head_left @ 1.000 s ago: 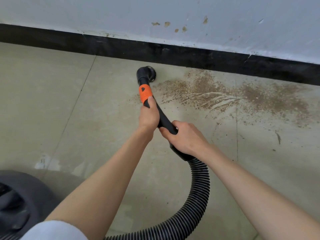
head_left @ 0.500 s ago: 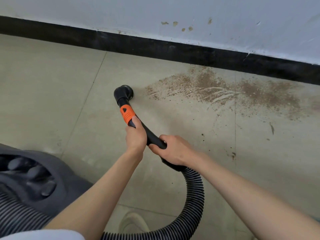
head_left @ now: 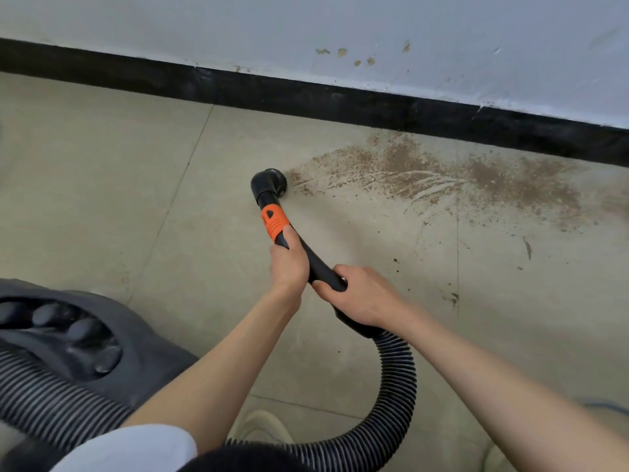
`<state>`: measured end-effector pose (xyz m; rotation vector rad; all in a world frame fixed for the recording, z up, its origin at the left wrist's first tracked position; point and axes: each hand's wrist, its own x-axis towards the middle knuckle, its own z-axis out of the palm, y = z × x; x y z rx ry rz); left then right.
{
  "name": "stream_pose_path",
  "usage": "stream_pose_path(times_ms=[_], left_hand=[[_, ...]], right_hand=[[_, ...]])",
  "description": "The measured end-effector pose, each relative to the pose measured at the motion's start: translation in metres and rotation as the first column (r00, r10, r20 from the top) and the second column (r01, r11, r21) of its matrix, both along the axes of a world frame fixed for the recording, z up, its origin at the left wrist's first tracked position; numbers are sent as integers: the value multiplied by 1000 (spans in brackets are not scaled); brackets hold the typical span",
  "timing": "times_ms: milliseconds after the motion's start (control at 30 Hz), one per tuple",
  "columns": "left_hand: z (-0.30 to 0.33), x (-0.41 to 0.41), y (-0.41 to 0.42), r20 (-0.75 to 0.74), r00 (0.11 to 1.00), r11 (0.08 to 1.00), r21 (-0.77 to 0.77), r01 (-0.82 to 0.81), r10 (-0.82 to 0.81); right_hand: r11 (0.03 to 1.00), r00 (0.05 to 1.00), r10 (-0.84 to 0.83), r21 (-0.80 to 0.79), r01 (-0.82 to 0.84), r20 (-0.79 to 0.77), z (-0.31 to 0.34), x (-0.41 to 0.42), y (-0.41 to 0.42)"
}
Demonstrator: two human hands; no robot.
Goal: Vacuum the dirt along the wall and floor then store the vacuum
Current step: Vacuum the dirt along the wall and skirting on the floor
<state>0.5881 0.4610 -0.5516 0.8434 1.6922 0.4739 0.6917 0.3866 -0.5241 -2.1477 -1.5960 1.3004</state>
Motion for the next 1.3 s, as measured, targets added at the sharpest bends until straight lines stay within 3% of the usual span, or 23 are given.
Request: stream_pose_path(times_ms=[633,933,1067,1300], left_hand=[[-4,61,37,92,988,992,25,125,-126],[-7,112,43,95,960,964,41,262,-265],[-5,130,54,80,948,951,41,305,-307],[-10,151,74,38,969,969,53,242,-245]], right_hand=[[988,986,-150,33,148,74,1,46,23],[961,958,-276,46,273,78,-10,81,19],[959,949,-283,64,276,142,-12,96,28],[974,969,-220,77,213,116,-22,119,53]])
